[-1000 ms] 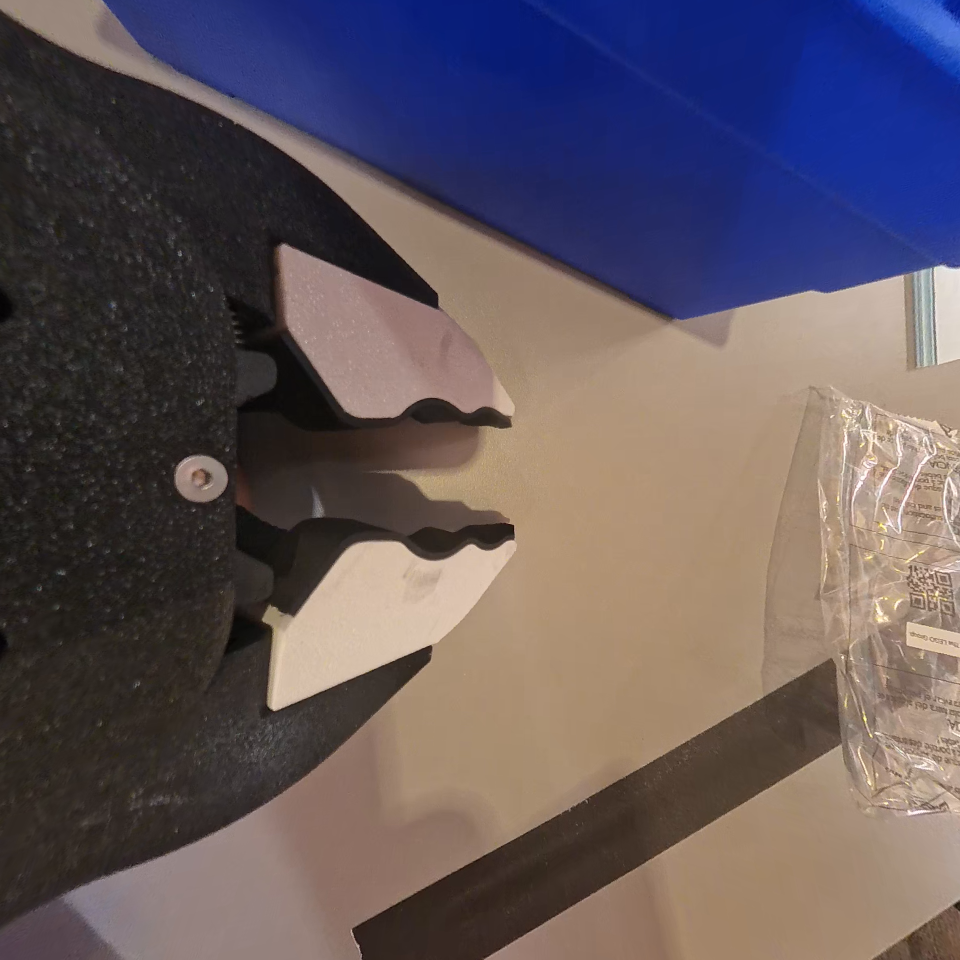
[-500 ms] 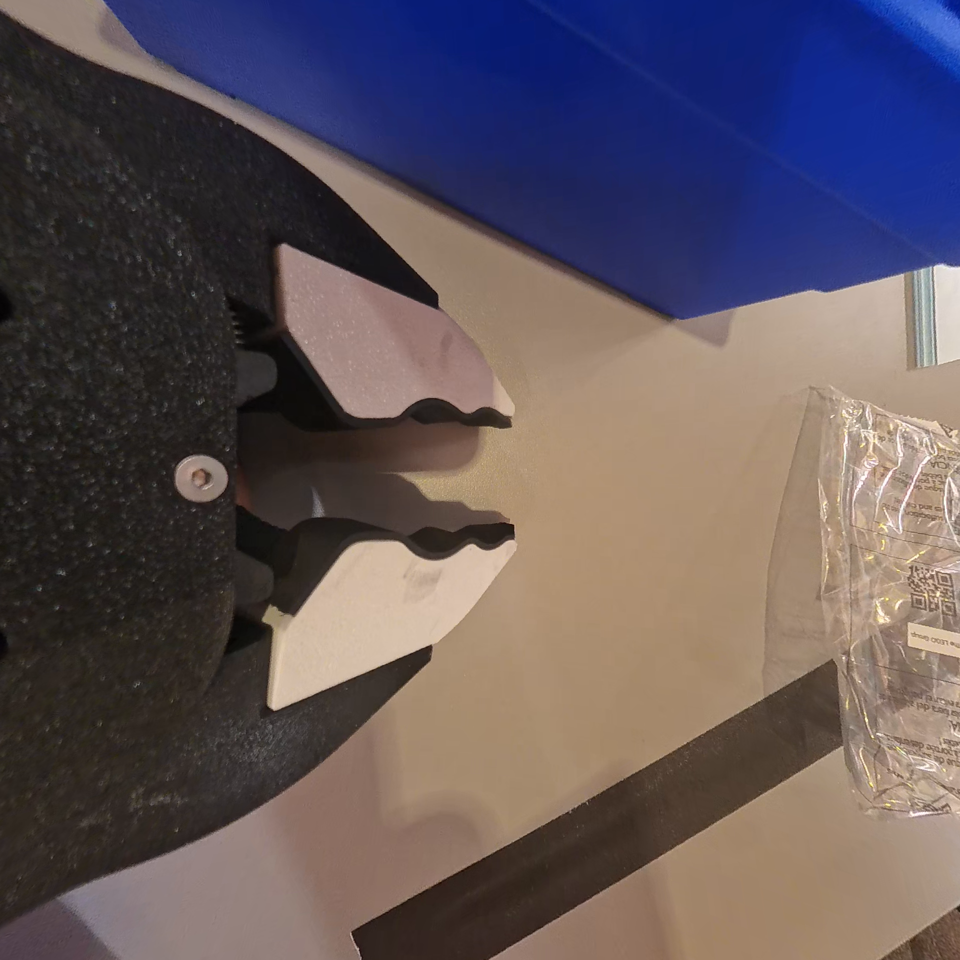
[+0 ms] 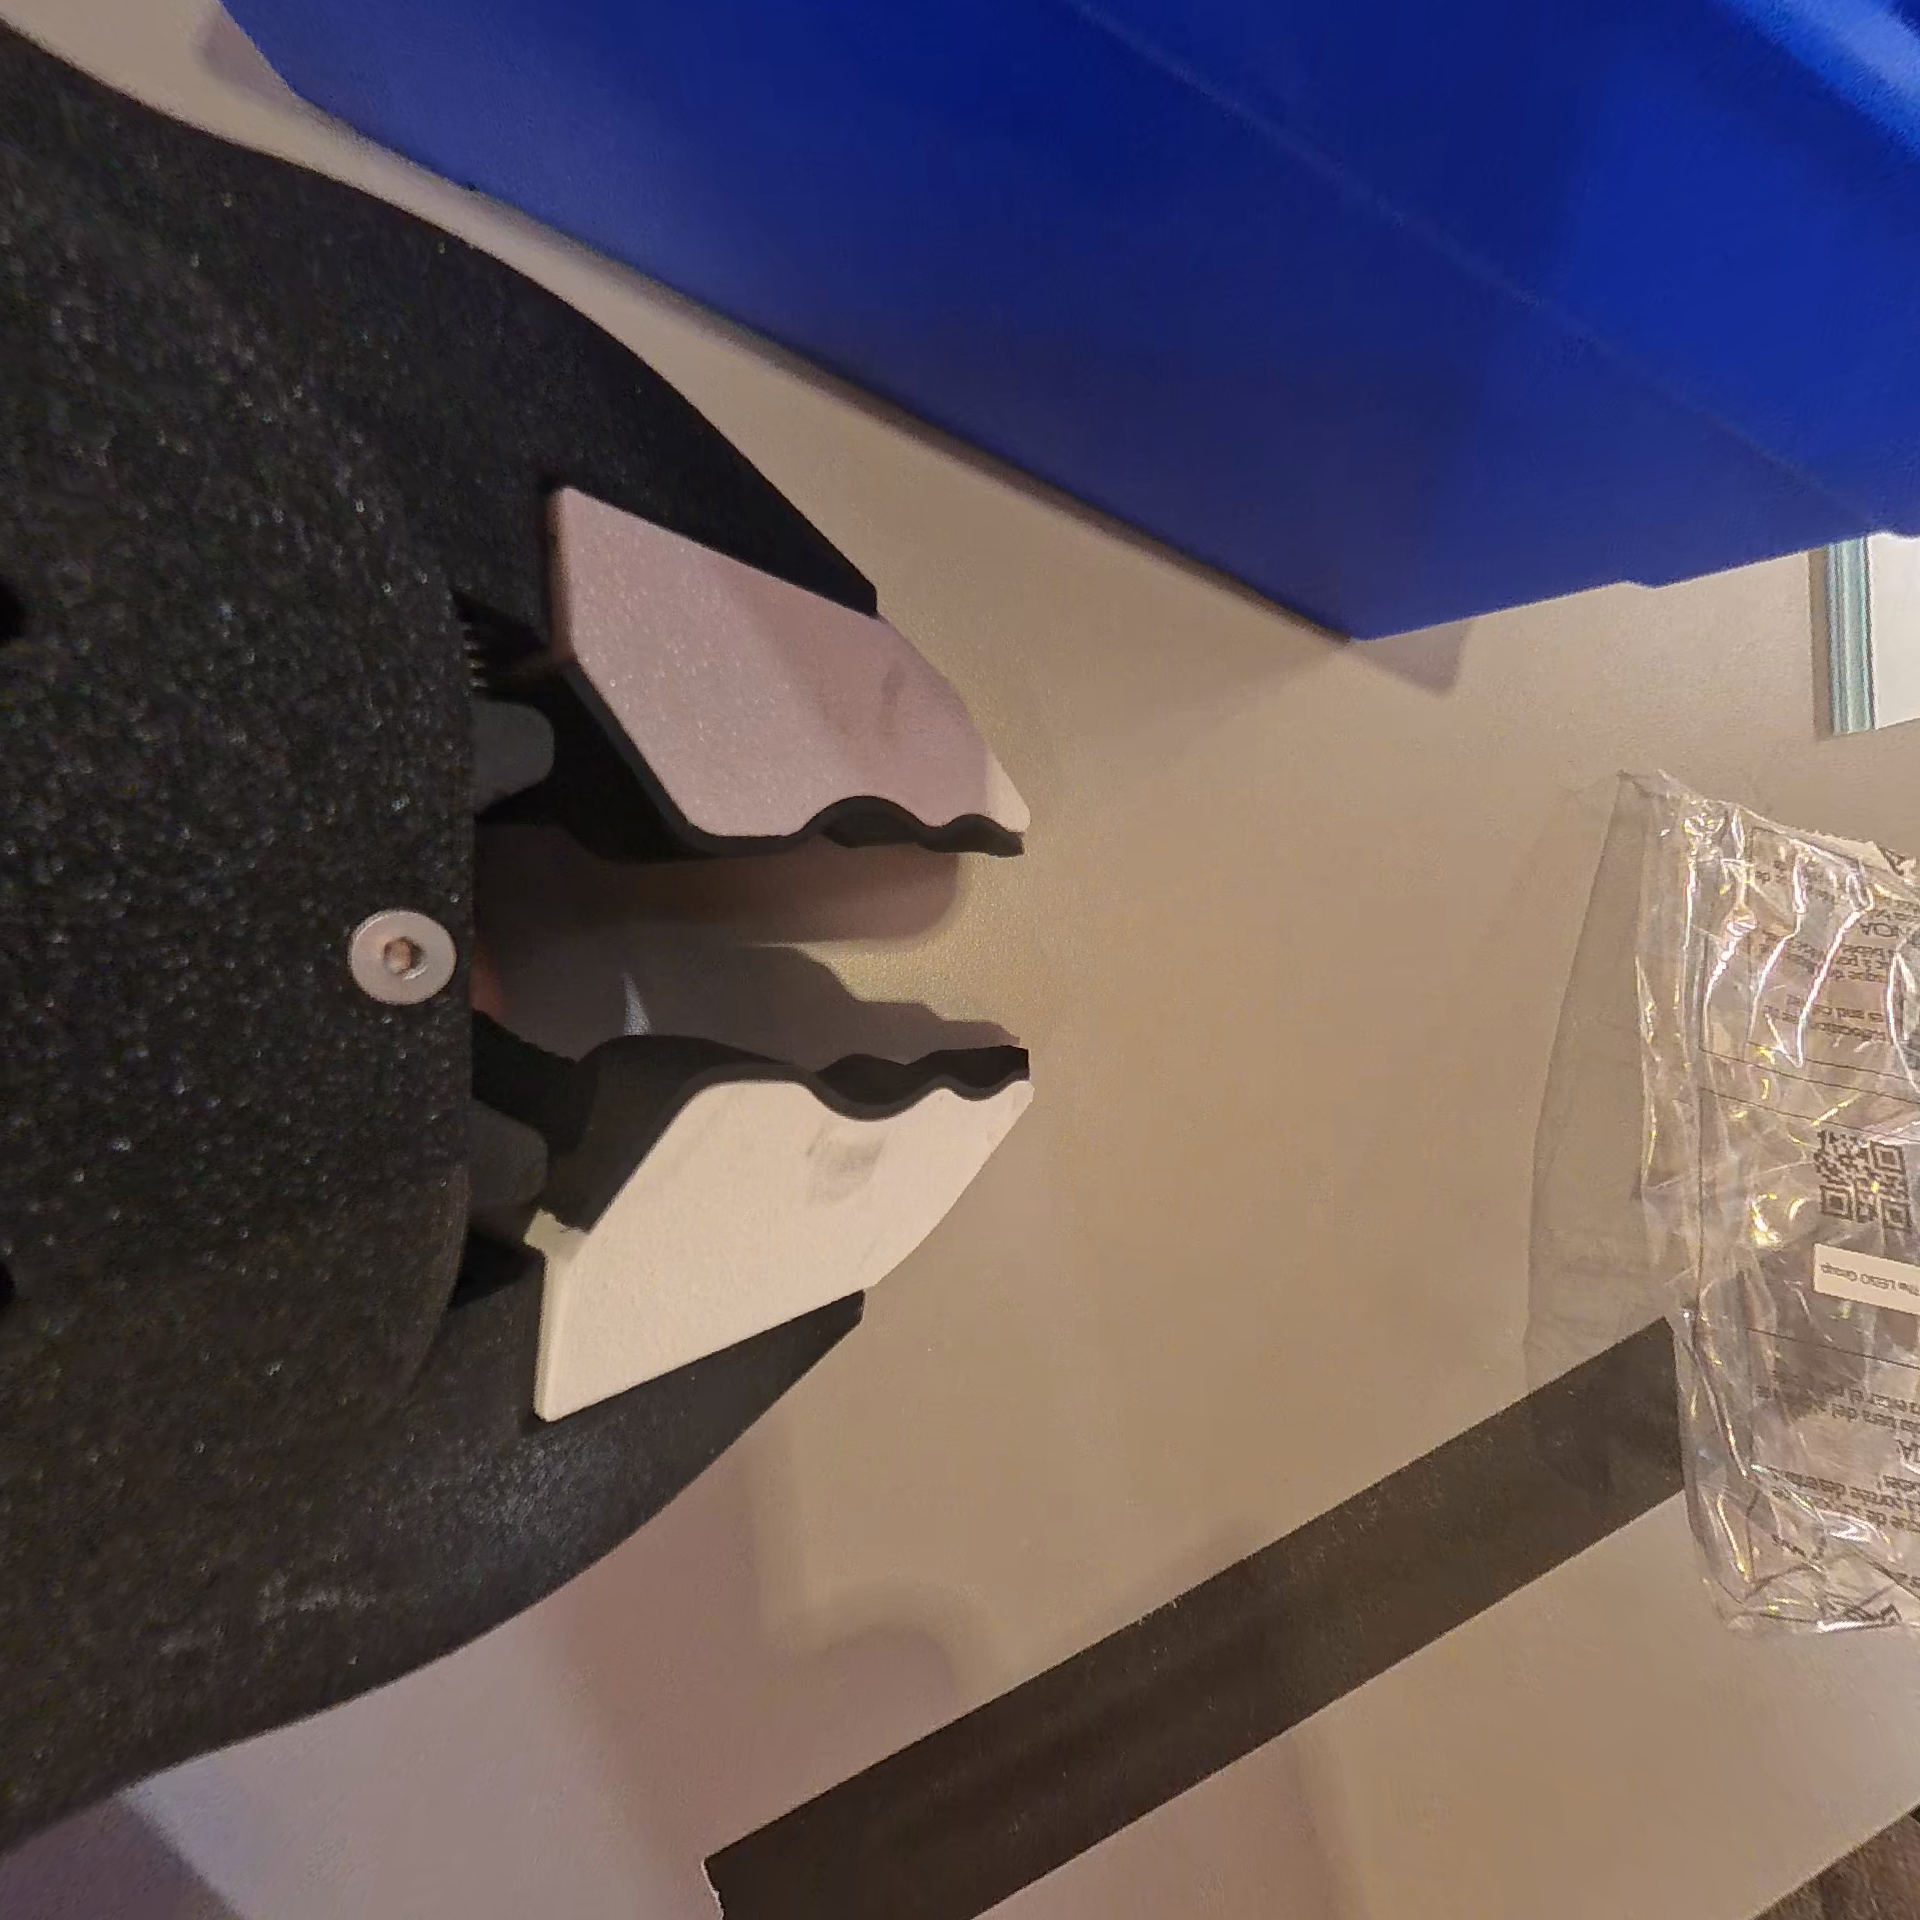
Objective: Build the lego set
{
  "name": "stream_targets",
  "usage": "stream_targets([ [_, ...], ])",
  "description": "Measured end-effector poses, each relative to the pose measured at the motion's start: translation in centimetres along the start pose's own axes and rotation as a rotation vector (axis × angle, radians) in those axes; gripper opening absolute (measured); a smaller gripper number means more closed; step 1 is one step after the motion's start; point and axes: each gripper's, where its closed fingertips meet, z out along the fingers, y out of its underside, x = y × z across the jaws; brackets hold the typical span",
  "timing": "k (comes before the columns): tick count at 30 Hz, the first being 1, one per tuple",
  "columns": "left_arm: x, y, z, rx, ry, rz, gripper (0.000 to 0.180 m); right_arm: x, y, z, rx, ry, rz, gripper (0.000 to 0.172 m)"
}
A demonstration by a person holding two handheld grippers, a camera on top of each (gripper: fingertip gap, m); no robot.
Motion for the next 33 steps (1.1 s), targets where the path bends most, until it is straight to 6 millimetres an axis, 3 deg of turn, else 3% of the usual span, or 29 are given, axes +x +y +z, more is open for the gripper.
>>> stream_targets([
  [6,0.2,0.5,-0.1,-0.074,-0.226,0.378,0.011,0.0,0.0,0.0,0.0,0.002,0.0,0.037],
  [12,0.2,-0.1,-0.4,-0.04,-0.325,0.497,0.011,0.0,0.0,0.0,0.001,0.004,-0.002,0.037],
  [25,0.1,0.1,-0.5,-0.026,-0.362,0.532,0.011,0.0,0.0,0.0,0.0,0.002,0.001,0.037],
  [33,0.2,1.1,-0.4,-0.05,-0.32,0.431,0.011,0.0,0.0,0.0,0.0,0.001,0.003,0.037],
])
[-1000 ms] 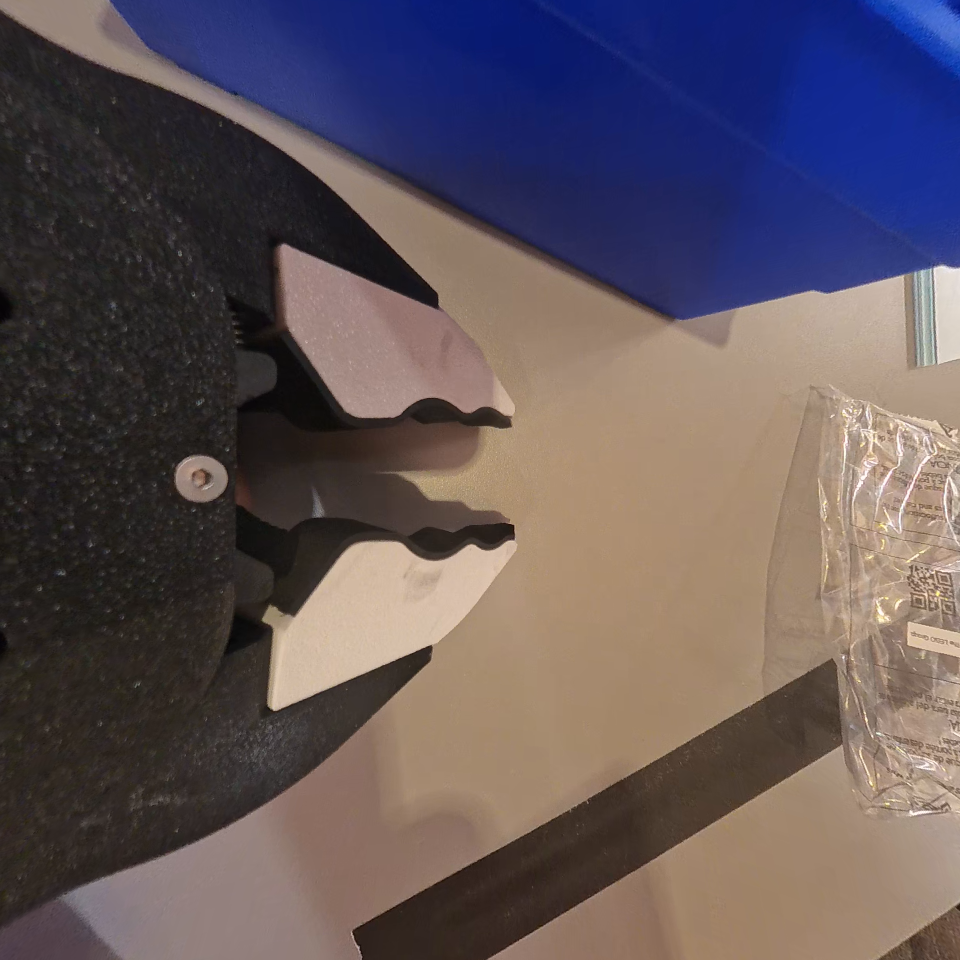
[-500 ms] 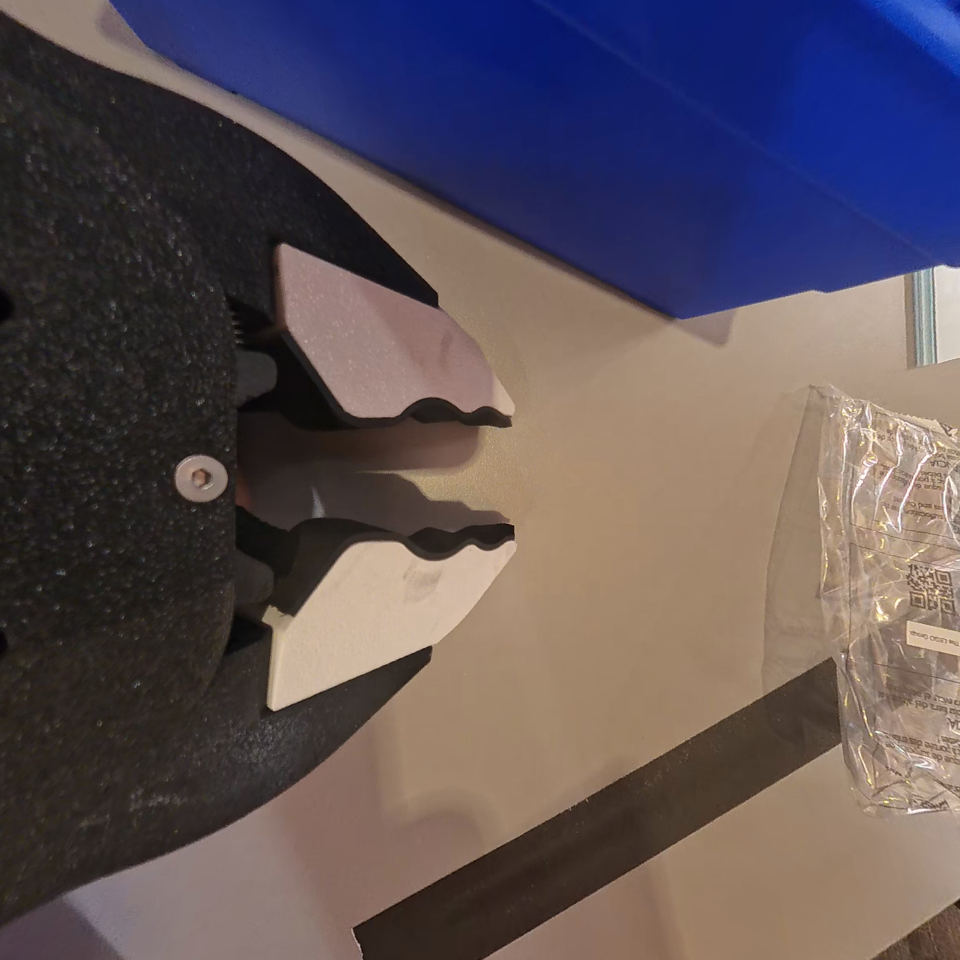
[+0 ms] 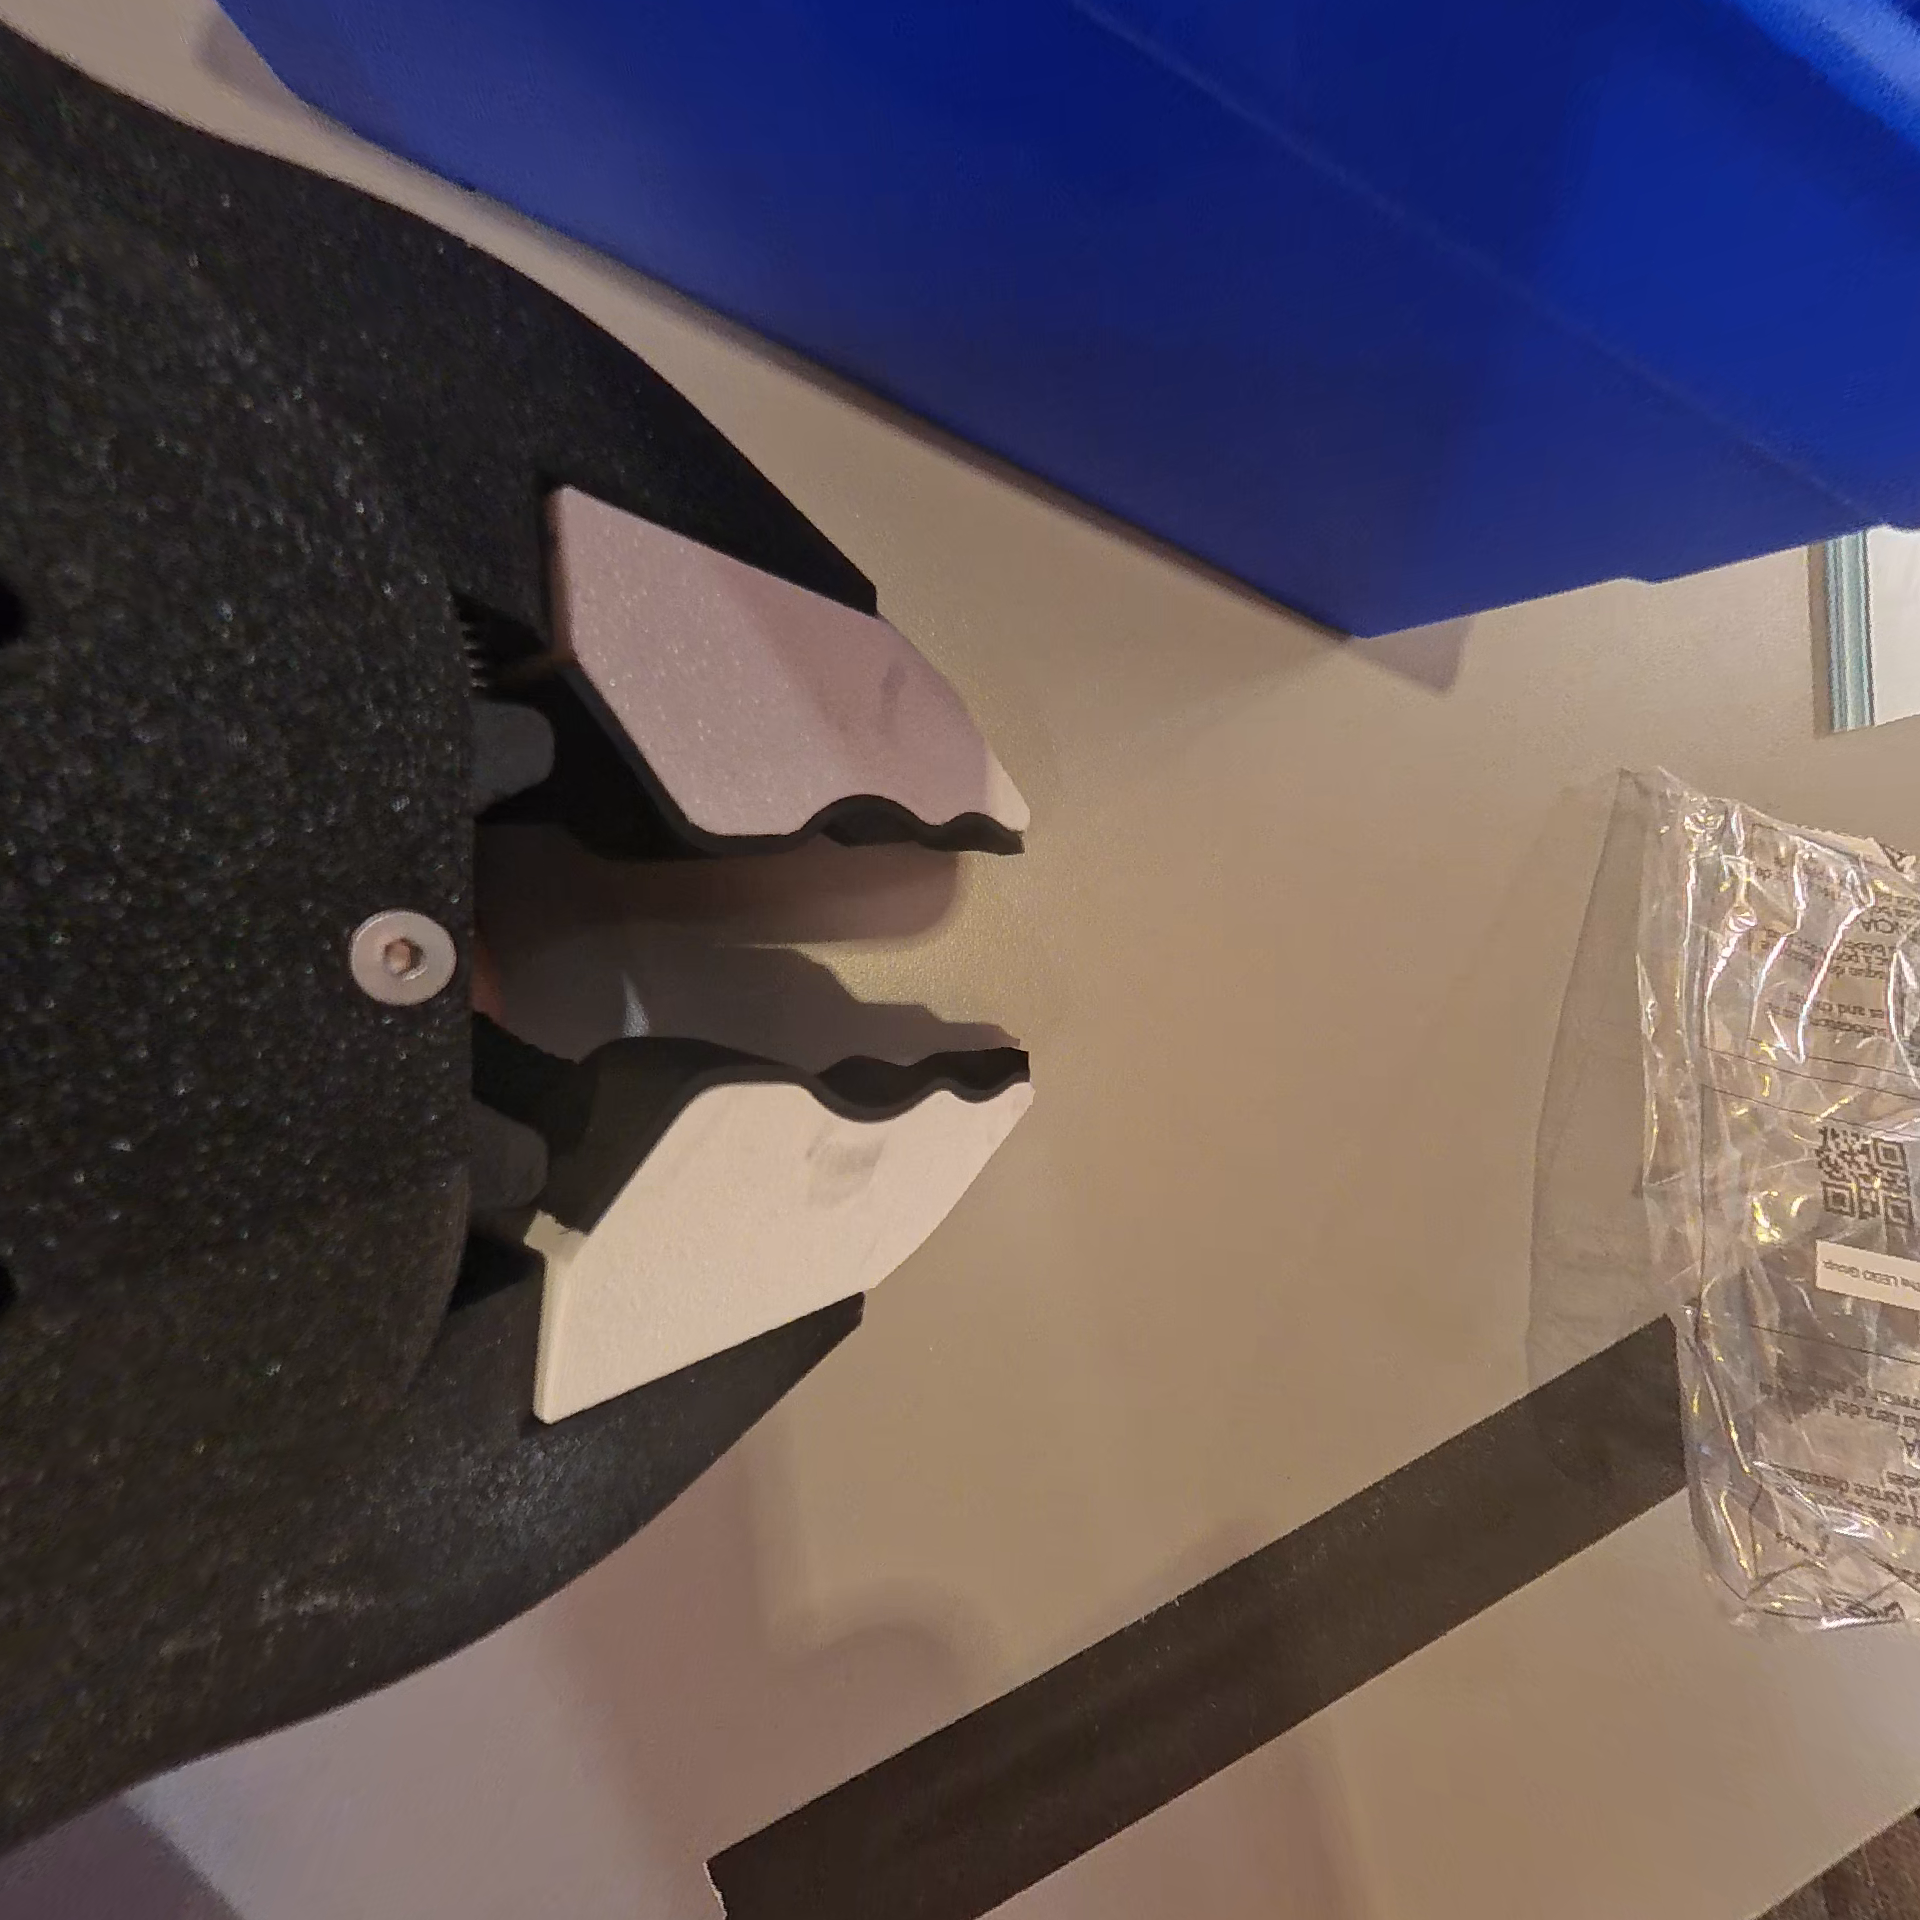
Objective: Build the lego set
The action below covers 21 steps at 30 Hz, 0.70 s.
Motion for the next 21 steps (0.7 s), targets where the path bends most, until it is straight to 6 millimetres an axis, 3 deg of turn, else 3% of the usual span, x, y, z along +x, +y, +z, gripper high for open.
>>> stream_targets([
  [5,-0.4,1.4,0.5,-0.082,0.008,-0.151,0.011,0.0,0.0,0.0,0.0,0.002,0.001,0.038],
  [12,-1.0,3.1,1.1,-0.158,0.054,-0.495,0.012,0.0,0.0,0.0,0.0,0.002,0.002,0.038],
  [21,-1.2,3.0,0.7,-0.126,0.105,-0.652,0.027,0.0,0.0,0.0,0.0,0.001,0.003,0.038],
])
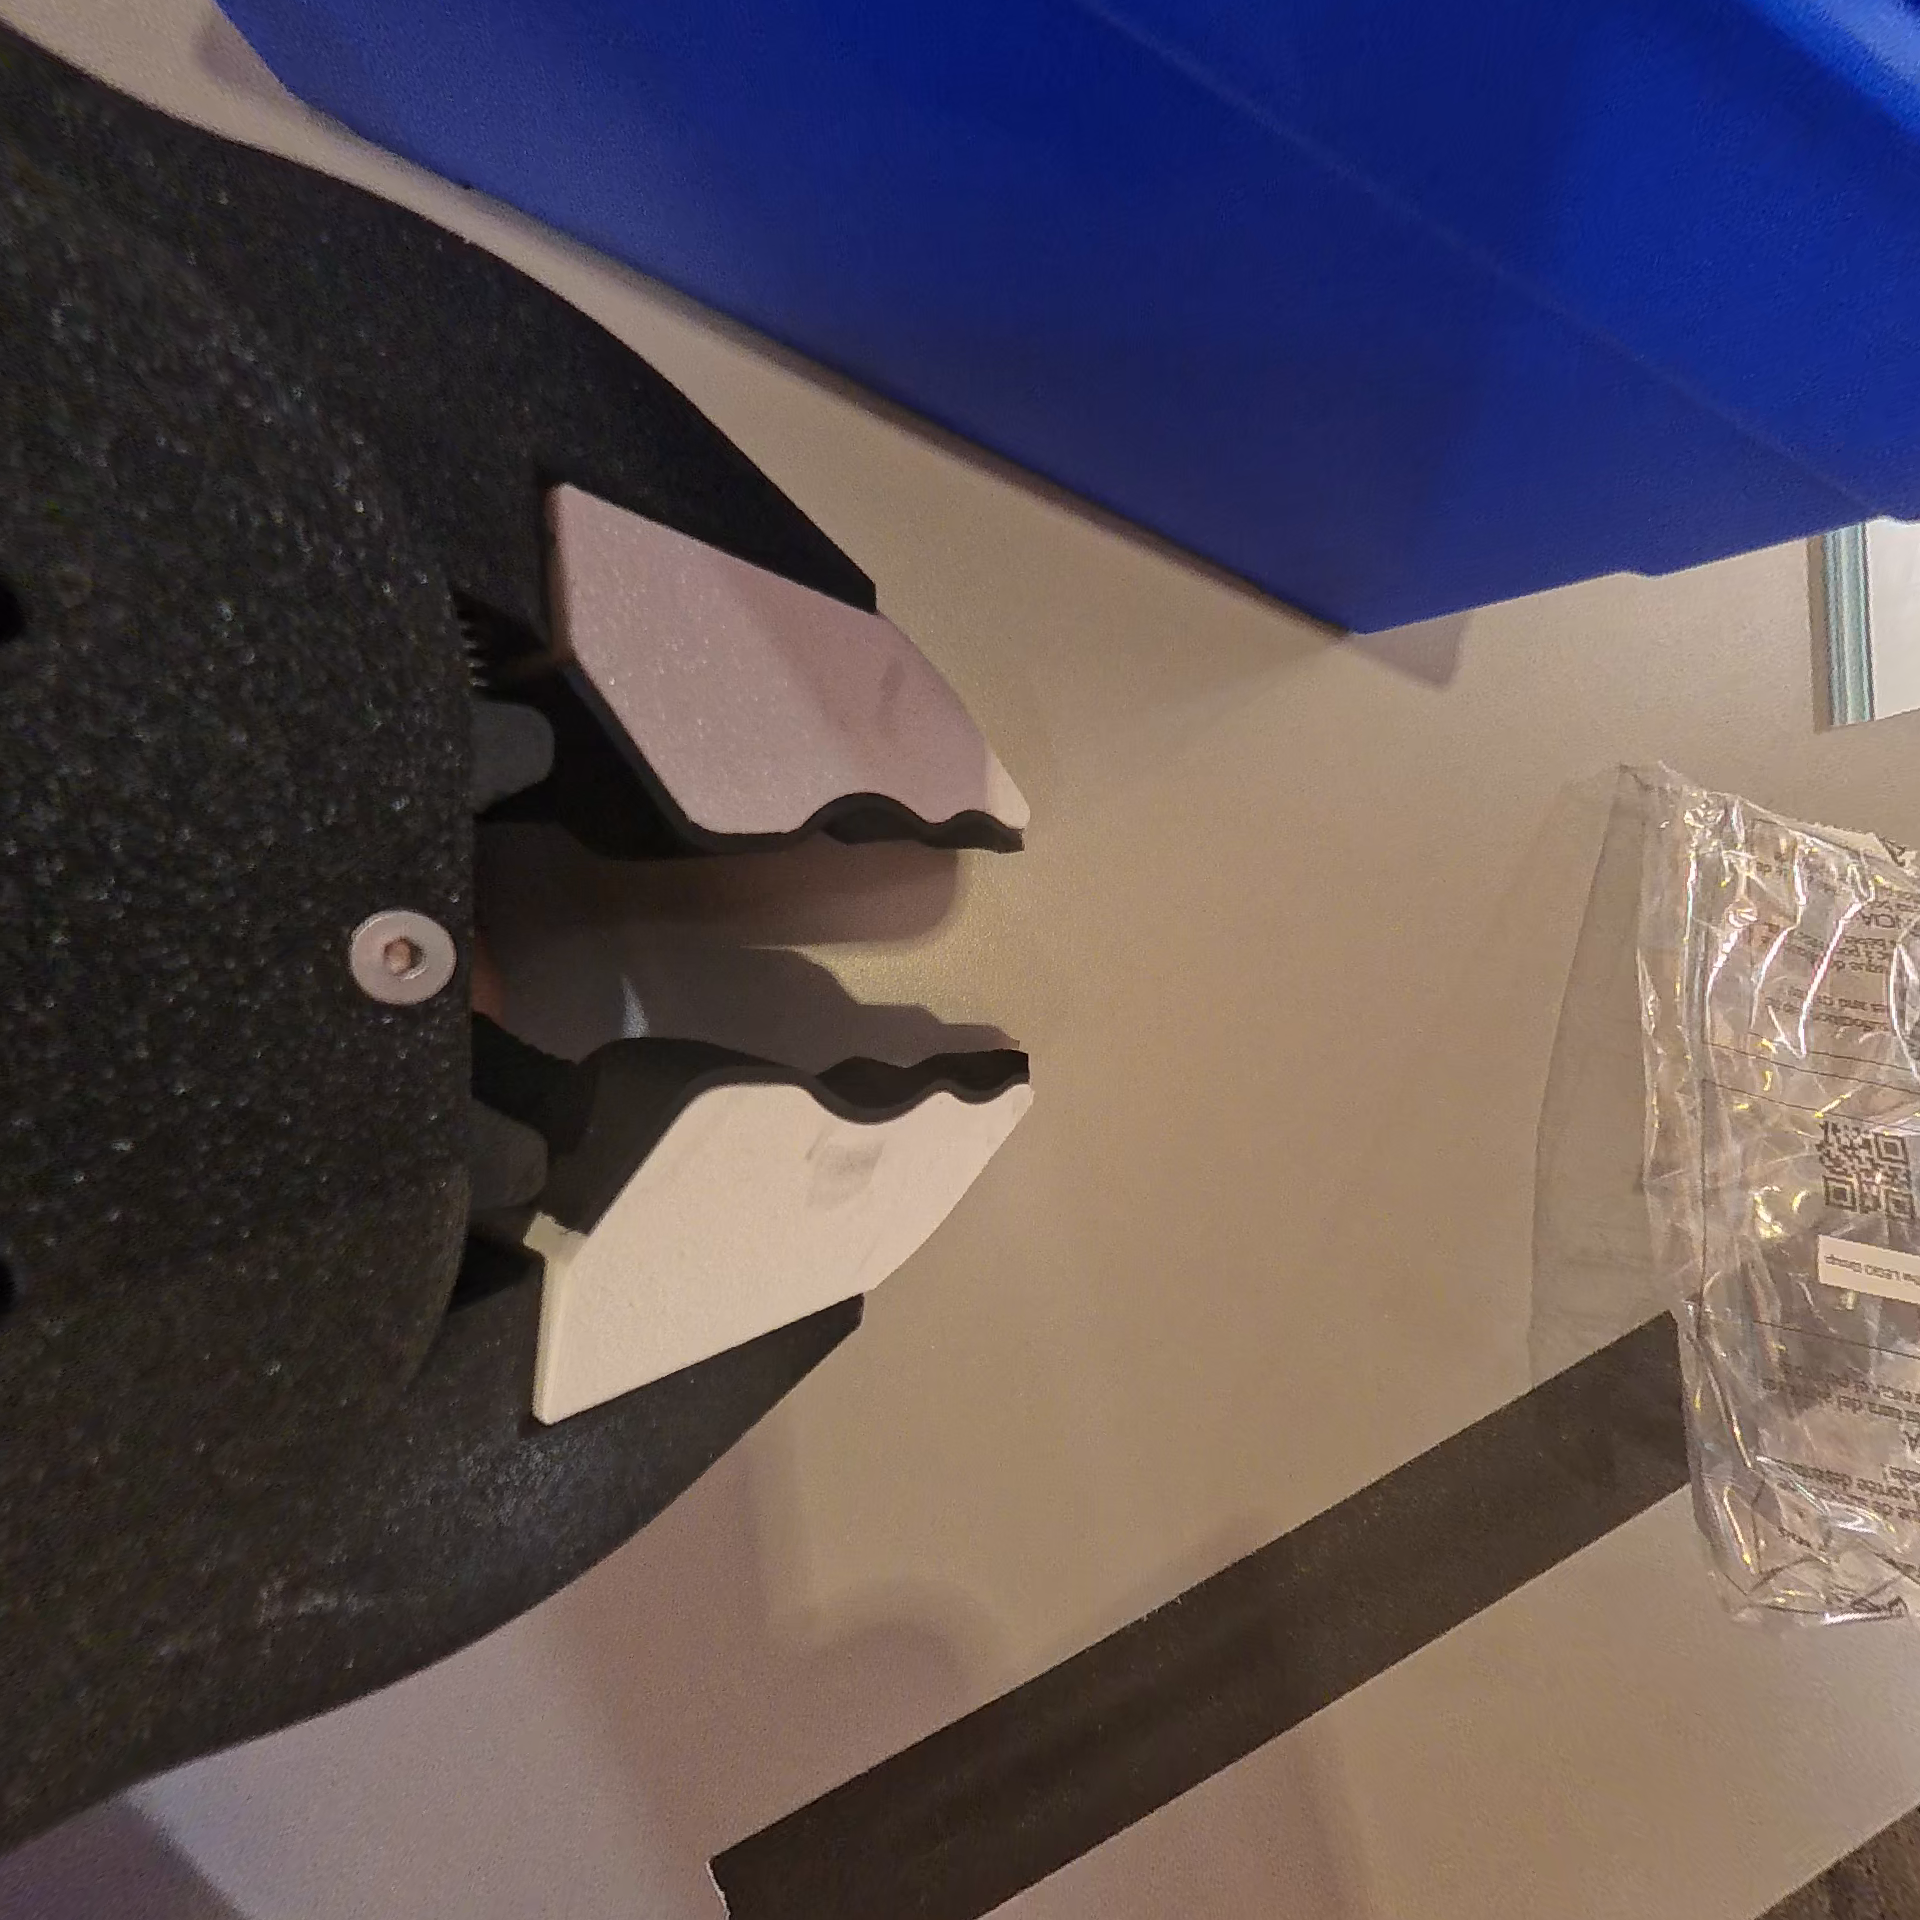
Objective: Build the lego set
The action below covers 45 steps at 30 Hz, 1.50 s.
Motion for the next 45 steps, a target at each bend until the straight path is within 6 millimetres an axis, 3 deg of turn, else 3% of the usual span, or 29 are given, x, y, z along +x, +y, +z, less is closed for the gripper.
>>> stream_targets([
  [9,2.2,-3.3,-1.2,0.148,0.195,0.009,0.028,0.0,0.0,0.0,0.0,-0.001,0.001,0.038],
  [16,3.8,-6.9,-0.7,0.262,0.324,0.437,0.027,0.0,0.0,0.0,0.0,0.001,-0.001,0.038],
  [19,4.7,-7.3,0.6,0.233,0.391,0.502,0.022,0.0,0.0,0.0,0.0,0.001,-0.002,0.038],
  [24,6.1,-6.6,2.3,0.104,0.565,0.444,0.024,0.0,0.0,0.0,0.001,0.001,-0.002,0.038],
  [33,7.6,-6.5,2.4,0.09,0.685,0.411,0.018,0.0,0.0,0.0,0.001,0.002,-0.005,0.038],
  [39,5.3,-6.6,2.1,0.074,0.594,0.269,0.024,0.0,0.0,0.0,0.001,0.001,-0.004,0.038],
  [42,3.3,-7.5,0.3,0.138,0.554,0.107,0.026,0.0,0.0,0.0,0.0,-0.001,-0.002,0.038],
  [45,-0.2,-6.8,-1.7,0.115,0.433,-0.094,0.026,0.0,0.0,0.0,0.0,-0.001,0.001,0.038],
])
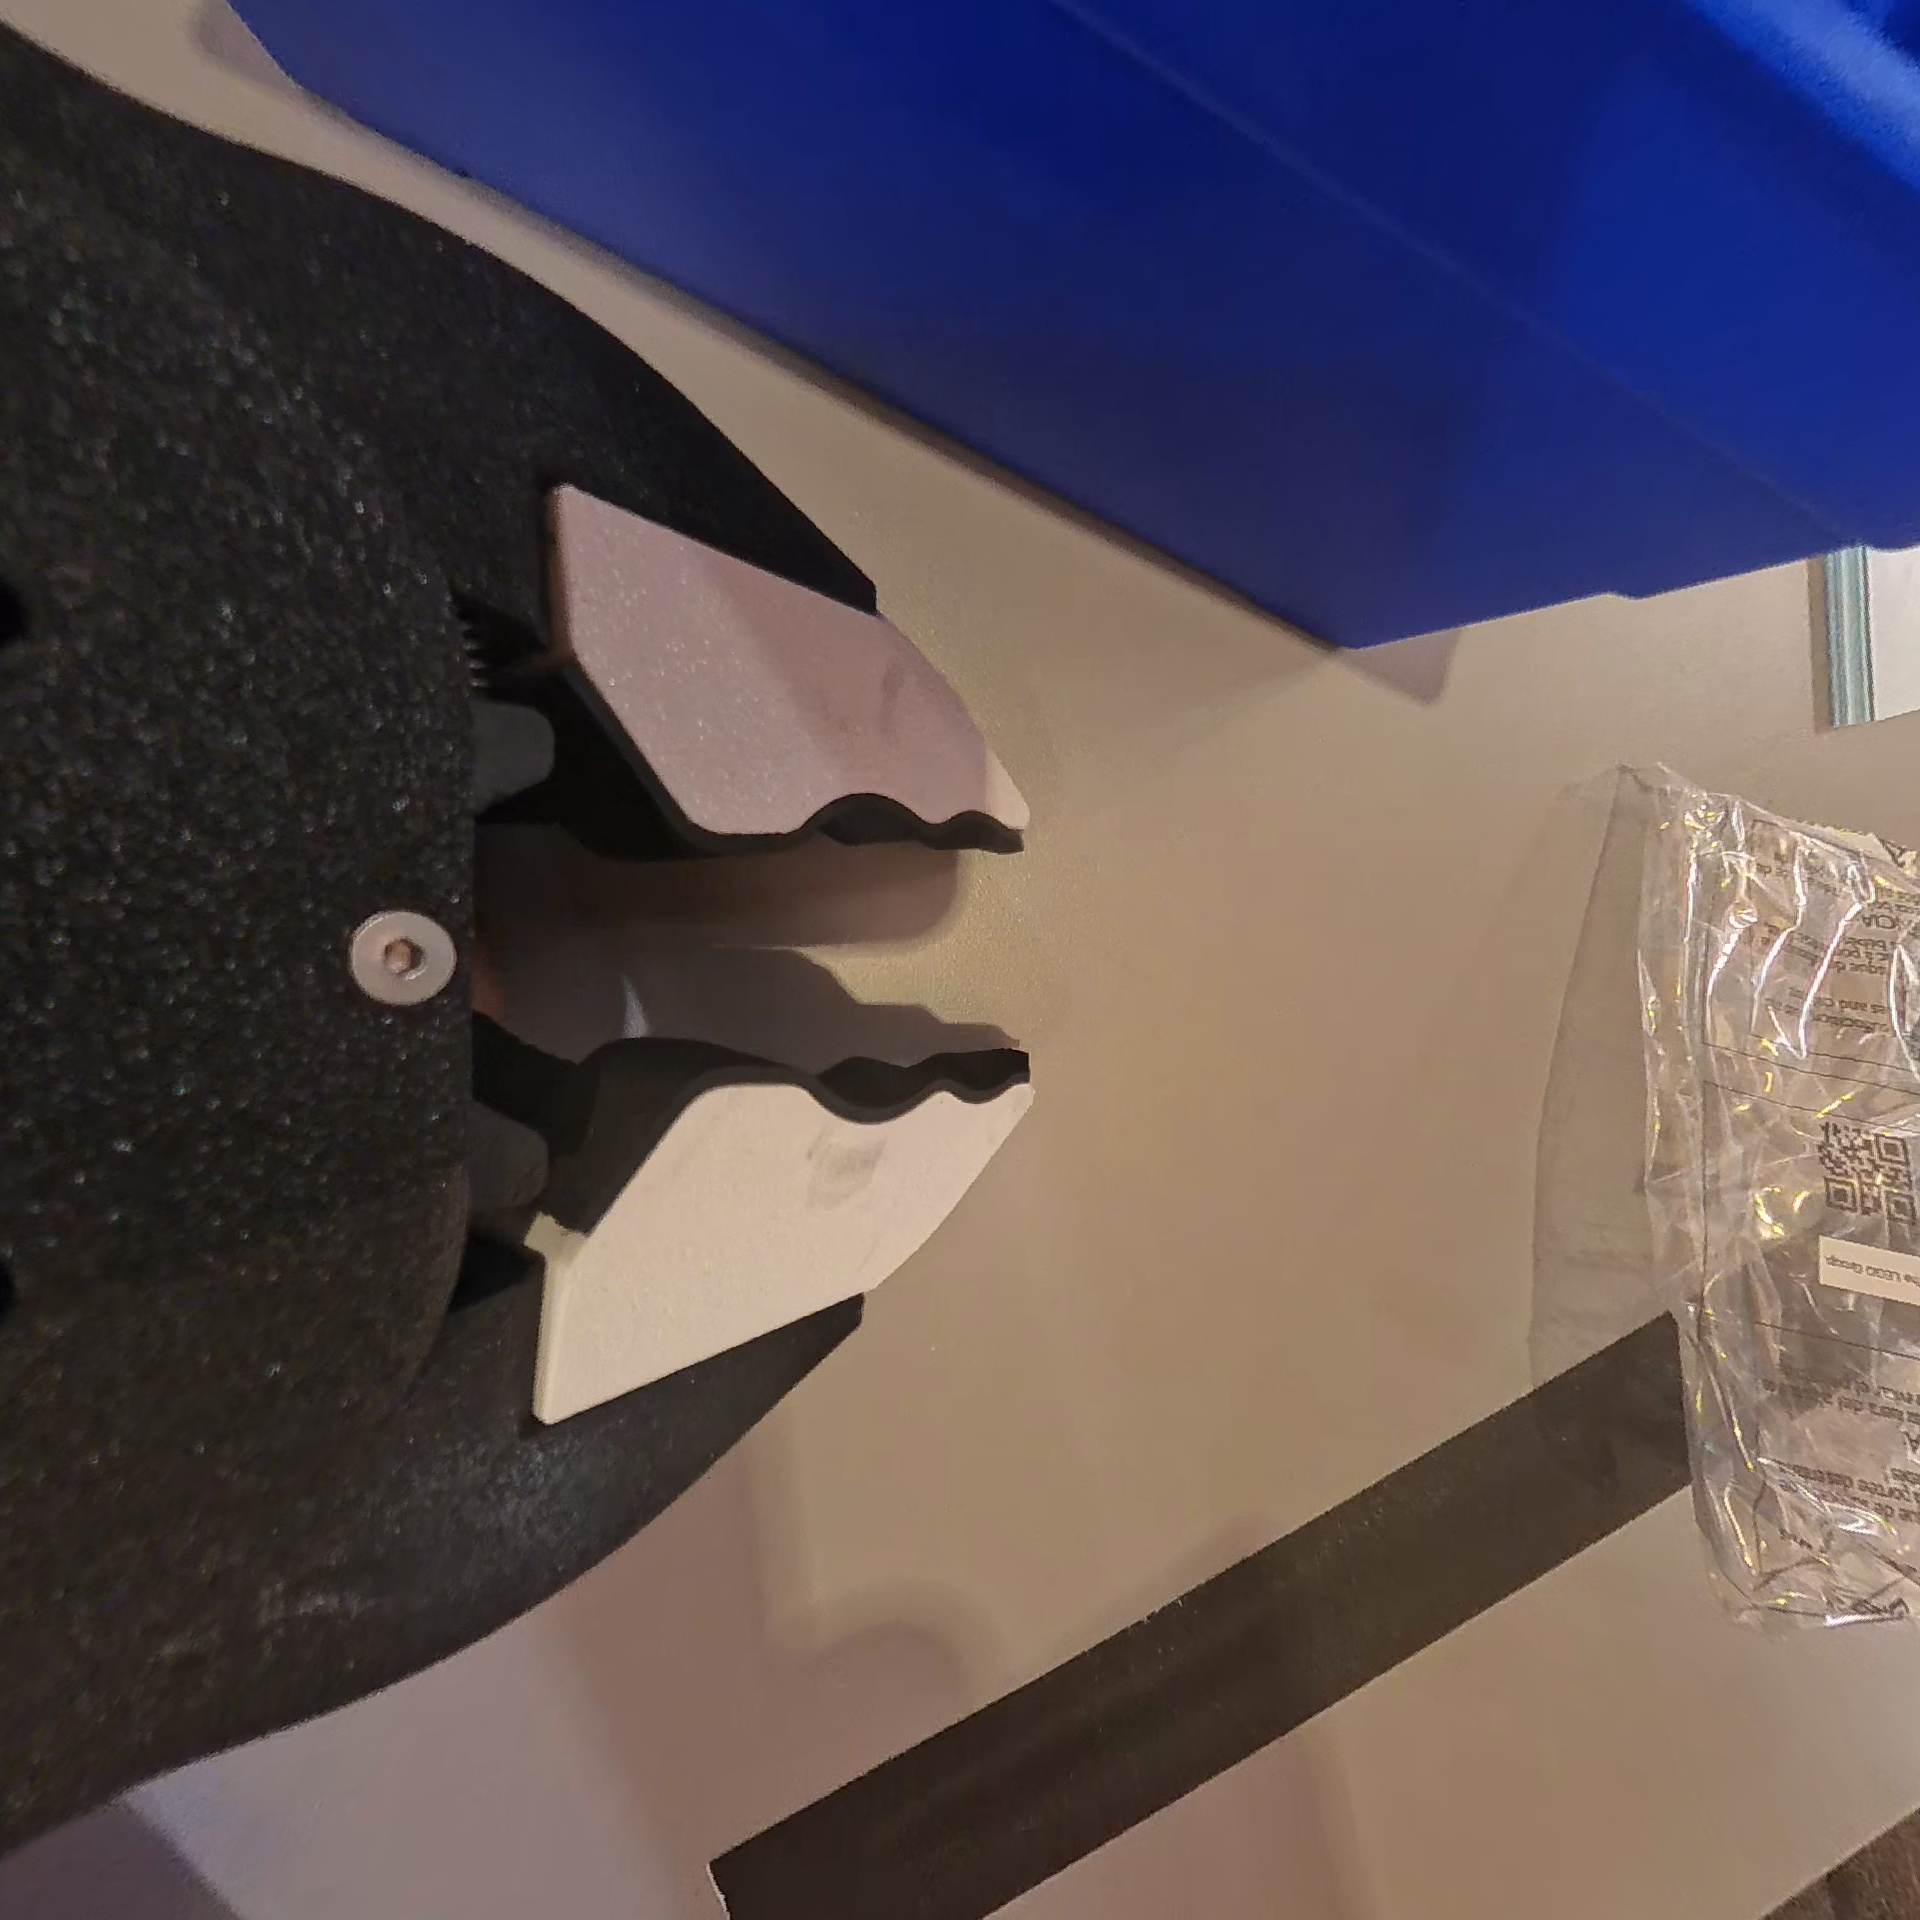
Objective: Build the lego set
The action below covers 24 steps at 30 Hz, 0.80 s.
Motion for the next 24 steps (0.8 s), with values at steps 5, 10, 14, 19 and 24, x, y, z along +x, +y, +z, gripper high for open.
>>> stream_targets([
  [5,-2.8,2.1,-5.2,0.052,-0.186,-0.17,0.025,0.1,0.0,0.0,-0.001,-0.002,0.007,0.038],
  [10,-2.3,4.8,-6.8,0.029,-0.211,-0.23,0.025,0.1,0.0,0.0,-0.001,0.0,0.006,0.038],
  [14,-1.8,5.4,-7.0,0.017,-0.221,-0.238,0.025,0.0,0.0,0.0,-0.001,0.001,0.004,0.038],
  [19,-1.7,5.4,-6.3,0.007,-0.216,-0.243,0.025,0.1,0.0,0.0,0.0,0.005,0.0,0.038],
  [24,-1.4,5.8,-5.1,-0.027,-0.224,-0.234,0.025,0.0,0.0,0.0,0.0,0.004,0.001,0.038],
])
